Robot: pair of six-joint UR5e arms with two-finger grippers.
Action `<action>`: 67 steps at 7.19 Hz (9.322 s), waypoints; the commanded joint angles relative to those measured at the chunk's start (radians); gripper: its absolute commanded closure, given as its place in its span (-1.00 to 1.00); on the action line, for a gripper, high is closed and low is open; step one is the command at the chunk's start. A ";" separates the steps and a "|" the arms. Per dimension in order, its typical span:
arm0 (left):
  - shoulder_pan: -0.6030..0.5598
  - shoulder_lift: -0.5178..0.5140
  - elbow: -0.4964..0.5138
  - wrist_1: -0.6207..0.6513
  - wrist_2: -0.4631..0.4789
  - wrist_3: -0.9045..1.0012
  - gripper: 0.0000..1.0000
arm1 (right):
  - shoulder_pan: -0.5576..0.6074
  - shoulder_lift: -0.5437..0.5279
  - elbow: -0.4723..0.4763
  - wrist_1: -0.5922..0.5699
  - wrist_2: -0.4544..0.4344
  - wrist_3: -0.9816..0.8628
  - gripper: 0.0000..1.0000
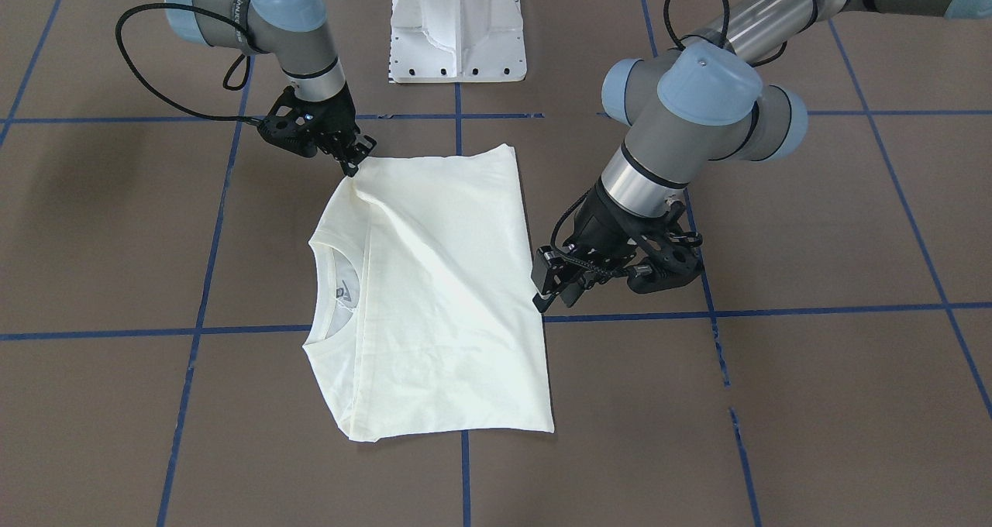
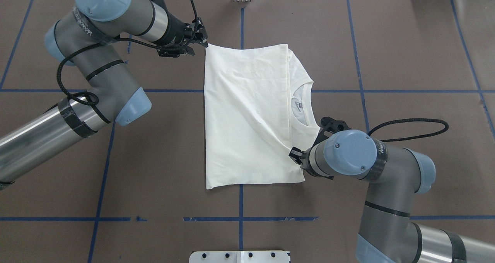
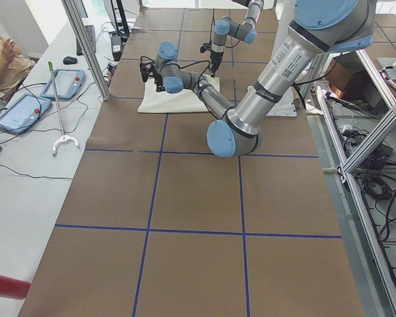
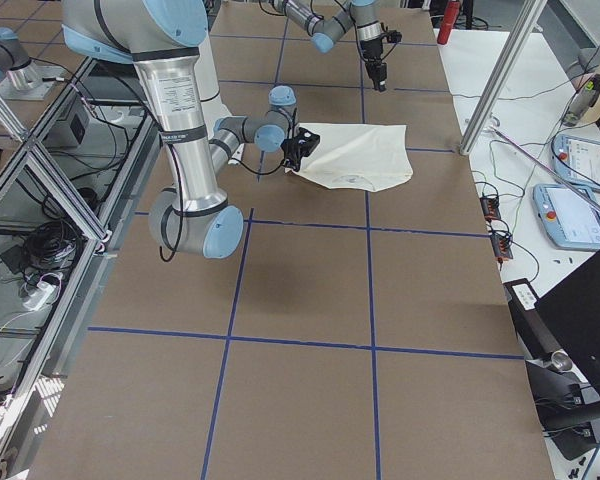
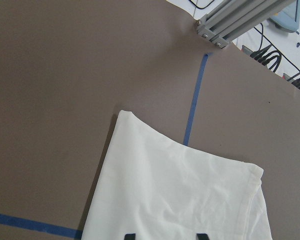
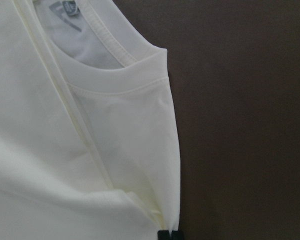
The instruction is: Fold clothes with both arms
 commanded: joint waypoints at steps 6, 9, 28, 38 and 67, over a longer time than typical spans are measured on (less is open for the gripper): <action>0.002 0.000 0.001 0.000 0.003 -0.008 -0.01 | -0.036 -0.005 -0.009 0.001 -0.079 0.103 -0.27; 0.004 0.002 0.001 0.000 0.008 -0.009 -0.01 | -0.062 -0.005 -0.010 0.001 -0.116 0.108 -0.36; 0.366 0.178 -0.336 0.193 0.304 -0.349 -0.08 | -0.062 -0.083 0.114 -0.002 -0.073 0.105 1.00; 0.596 0.284 -0.344 0.196 0.400 -0.499 -0.04 | -0.064 -0.075 0.113 -0.002 -0.069 0.103 1.00; 0.157 -0.105 0.229 -0.090 0.359 -0.031 1.00 | 0.419 0.435 -0.650 0.125 0.327 -0.184 1.00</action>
